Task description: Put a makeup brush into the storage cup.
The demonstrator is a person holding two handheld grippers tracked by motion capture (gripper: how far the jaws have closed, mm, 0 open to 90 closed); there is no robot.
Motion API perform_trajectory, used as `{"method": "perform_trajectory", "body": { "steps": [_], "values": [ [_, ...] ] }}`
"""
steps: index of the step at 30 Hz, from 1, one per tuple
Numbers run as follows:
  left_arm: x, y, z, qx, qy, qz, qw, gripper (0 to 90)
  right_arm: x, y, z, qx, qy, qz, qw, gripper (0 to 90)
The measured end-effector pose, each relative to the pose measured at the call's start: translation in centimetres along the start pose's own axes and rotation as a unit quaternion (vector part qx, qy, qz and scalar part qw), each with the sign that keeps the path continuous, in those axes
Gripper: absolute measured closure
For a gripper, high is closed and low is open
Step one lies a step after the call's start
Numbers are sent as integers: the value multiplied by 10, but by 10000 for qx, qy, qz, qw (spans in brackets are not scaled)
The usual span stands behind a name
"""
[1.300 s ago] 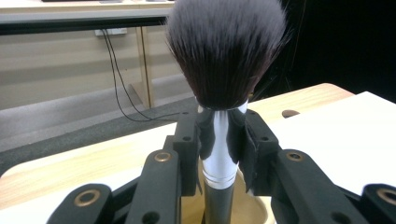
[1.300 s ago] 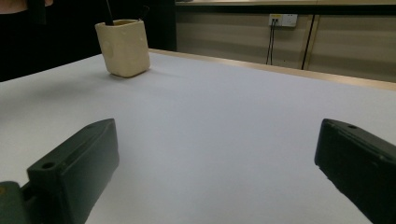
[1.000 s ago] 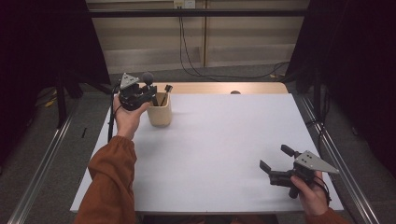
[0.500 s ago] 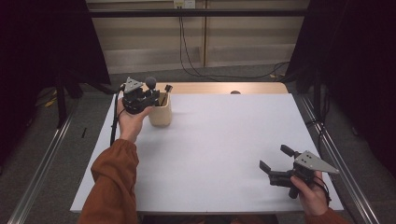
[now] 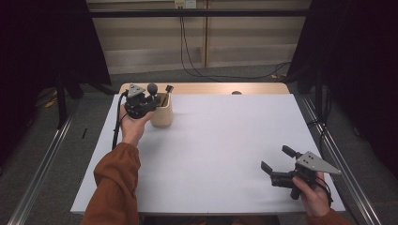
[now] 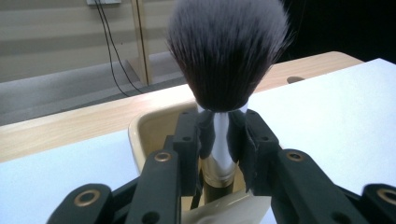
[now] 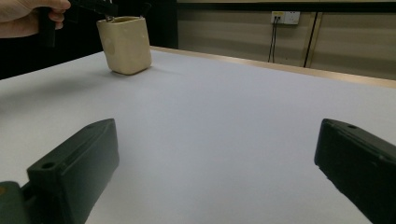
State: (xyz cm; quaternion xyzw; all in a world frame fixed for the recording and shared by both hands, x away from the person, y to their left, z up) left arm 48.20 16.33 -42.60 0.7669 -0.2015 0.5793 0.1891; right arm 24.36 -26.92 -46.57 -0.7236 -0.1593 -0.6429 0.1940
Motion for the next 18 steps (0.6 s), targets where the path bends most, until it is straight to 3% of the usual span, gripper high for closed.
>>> {"method": "perform_trajectory", "body": {
  "steps": [6, 10, 12, 15, 18],
  "values": [
    [-2, -1, -1, 13, -19, -131, 9999, 688, 0, 0, 0, 3, -1, 8, 10000, 0],
    [-7, -2, -1, 109, -68, -148, 9998, 524, 0, -1, 1, 20, -13, -8, 10000, 0],
    [-6, -1, -2, 110, 64, -202, 9997, 451, 0, 0, 0, 35, -10, -42, 10000, 0],
    [-4, 0, -2, 332, 102, -151, 9993, 281, 0, 0, 1, 21, -11, -9, 10000, 0],
    [-4, -4, -3, 398, 133, -179, 9990, 240, 0, 1, 1, 30, -2, -22, 10000, 0]
  ]
}}
Point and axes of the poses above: each handheld gripper's, and its own axes: z roughly forward along the jaws, x roughly out of its top, y roughly to its right, the point moved 4 cm from there along z, roughly forward along the jaws, and after that the axes turned 9 degrees about y, right-handed, at the moved point
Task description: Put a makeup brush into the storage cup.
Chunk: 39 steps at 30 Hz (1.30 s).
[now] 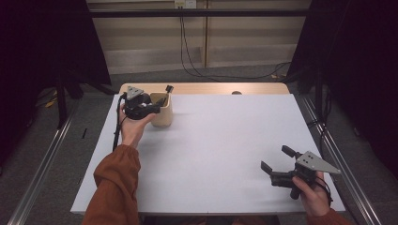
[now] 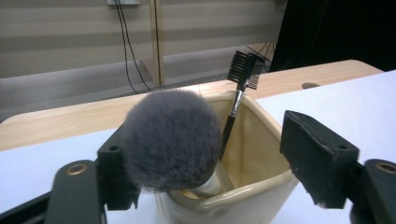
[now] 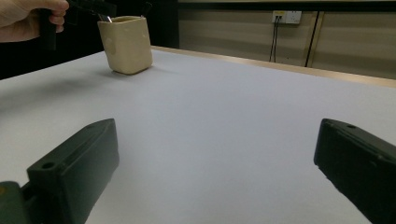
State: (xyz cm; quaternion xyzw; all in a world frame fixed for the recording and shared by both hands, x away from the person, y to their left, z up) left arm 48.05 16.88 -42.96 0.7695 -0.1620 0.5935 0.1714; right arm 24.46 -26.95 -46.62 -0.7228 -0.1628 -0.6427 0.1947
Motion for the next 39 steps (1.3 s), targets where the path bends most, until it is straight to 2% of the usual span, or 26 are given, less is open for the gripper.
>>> {"method": "perform_trajectory", "body": {
  "steps": [4, 7, 12, 15, 20, 23, 27, 31, 33, 39],
  "values": [
    [2, -5, -3, 63, 101, -27, 9999, 158, -1, 2, 0, -9, -8, 31, 10000, 0],
    [4, -7, -3, 94, 179, -154, 9997, 98, -1, 3, 1, -7, -14, 54, 10000, 0],
    [4, -7, -6, 6, 170, -240, 9996, 41, -1, 3, 2, -2, 2, 16, 10000, 0],
    [6, -7, -11, -100, 250, -182, 9995, 20, -1, 2, 2, 9, 11, -38, 10000, 0],
    [7, -9, -18, -97, 217, -200, 9995, 21, 0, 2, 1, 6, 19, -38, 10000, 0],
    [8, -11, -24, -122, 278, -235, 9993, 21, 0, 3, 2, 17, 6, -45, 10000, 0],
    [11, -11, -31, -152, 310, -163, 9993, 20, 0, 3, 2, -33, 13, 17, 10000, 0],
    [15, -9, -38, -164, 410, -148, 9989, 20, 1, 1, 1, -33, 16, -37, 10000, 0],
    [16, -8, -43, -169, 408, -69, 9990, 25, 2, 0, 1, -26, 21, -67, 10000, 0],
    [18, -8, -54, -234, 470, -112, 9986, 28, 2, 1, 2, -72, 35, -57, 10000, 0]
  ]
}}
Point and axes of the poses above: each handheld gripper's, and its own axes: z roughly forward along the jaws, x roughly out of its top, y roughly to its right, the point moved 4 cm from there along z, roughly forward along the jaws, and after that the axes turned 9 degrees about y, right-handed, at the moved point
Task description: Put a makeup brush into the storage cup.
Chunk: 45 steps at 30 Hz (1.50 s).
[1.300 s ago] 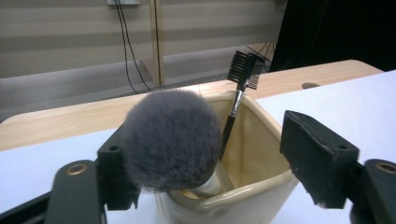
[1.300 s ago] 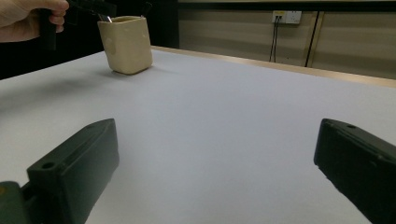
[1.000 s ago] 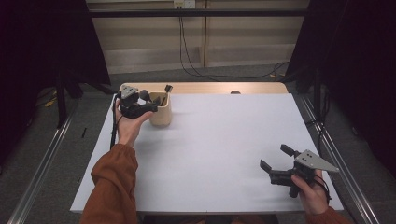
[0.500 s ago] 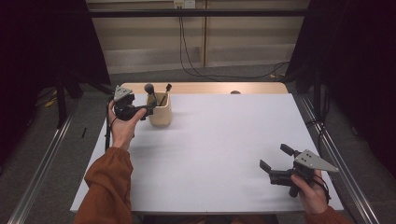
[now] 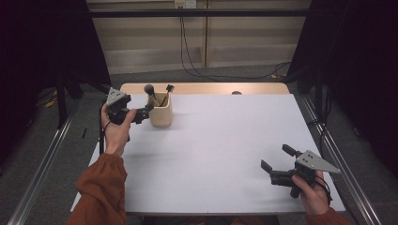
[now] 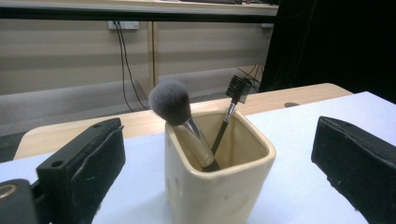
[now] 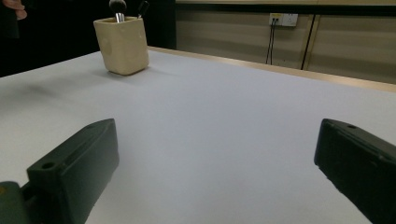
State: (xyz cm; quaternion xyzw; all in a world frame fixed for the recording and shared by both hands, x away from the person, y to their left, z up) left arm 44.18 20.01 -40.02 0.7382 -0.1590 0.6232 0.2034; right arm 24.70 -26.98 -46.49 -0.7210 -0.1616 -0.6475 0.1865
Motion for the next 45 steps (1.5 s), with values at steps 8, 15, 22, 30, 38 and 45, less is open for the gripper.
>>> {"method": "perform_trajectory", "body": {
  "steps": [8, 15, 22, 30, 38, 45],
  "values": [
    [-1, 9, -13, -110, 46, 123, 9999, 28, 1, 1, -2, -11, 50, -19, 10000, 0],
    [-2, 22, -23, -261, 9, 220, 9994, 28, 2, 2, -2, -36, 74, -60, 9999, 0],
    [-1, 30, -34, -335, 55, 288, 9990, 28, 1, 2, -2, -28, 67, -45, 10000, 0],
    [-11, 35, -48, -393, -66, 298, 9988, 30, 1, 2, -1, -14, 38, -53, 10000, 0],
    [-22, 40, -63, -498, -48, 426, 9978, 28, 1, 1, -1, -2, 32, -66, 10000, 0],
    [-31, 40, -76, -442, -81, 331, 9984, 34, 1, 1, -1, -9, 32, -65, 10000, 0]
  ]
}}
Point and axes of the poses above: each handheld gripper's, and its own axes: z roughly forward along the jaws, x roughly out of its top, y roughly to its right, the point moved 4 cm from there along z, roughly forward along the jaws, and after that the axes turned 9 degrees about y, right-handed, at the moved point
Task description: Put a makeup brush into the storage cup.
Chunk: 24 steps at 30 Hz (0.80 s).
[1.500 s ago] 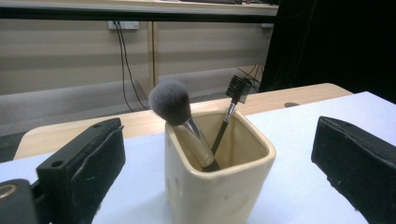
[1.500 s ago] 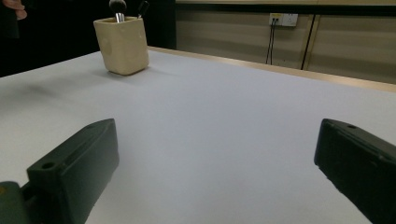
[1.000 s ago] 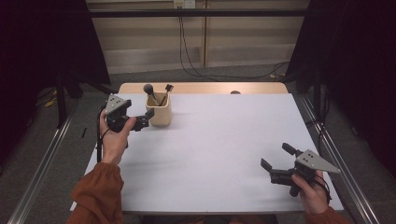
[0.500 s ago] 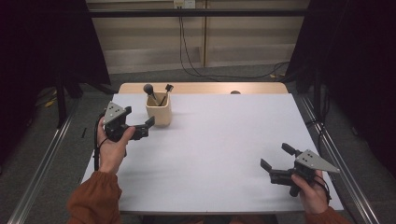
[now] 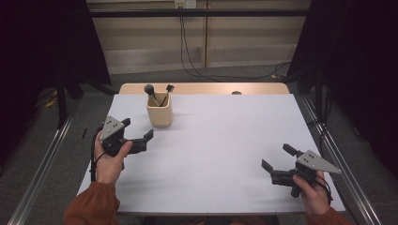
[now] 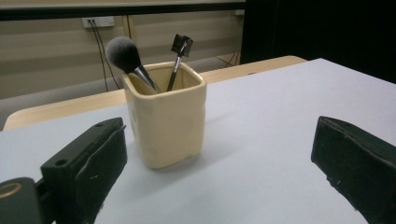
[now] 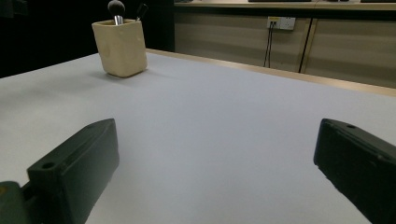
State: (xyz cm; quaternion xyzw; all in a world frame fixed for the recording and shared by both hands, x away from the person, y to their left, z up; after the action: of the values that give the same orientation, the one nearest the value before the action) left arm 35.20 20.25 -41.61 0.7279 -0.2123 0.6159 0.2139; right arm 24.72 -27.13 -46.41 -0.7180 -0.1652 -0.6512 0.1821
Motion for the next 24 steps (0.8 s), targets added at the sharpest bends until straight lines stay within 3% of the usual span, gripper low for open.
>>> {"method": "perform_trajectory", "body": {
  "steps": [24],
  "values": [
    [-14, 18, -41, -59, 98, -49, 9999, 26, 0, -1, 0, 20, 10, -4, 10000, 0]
  ]
}}
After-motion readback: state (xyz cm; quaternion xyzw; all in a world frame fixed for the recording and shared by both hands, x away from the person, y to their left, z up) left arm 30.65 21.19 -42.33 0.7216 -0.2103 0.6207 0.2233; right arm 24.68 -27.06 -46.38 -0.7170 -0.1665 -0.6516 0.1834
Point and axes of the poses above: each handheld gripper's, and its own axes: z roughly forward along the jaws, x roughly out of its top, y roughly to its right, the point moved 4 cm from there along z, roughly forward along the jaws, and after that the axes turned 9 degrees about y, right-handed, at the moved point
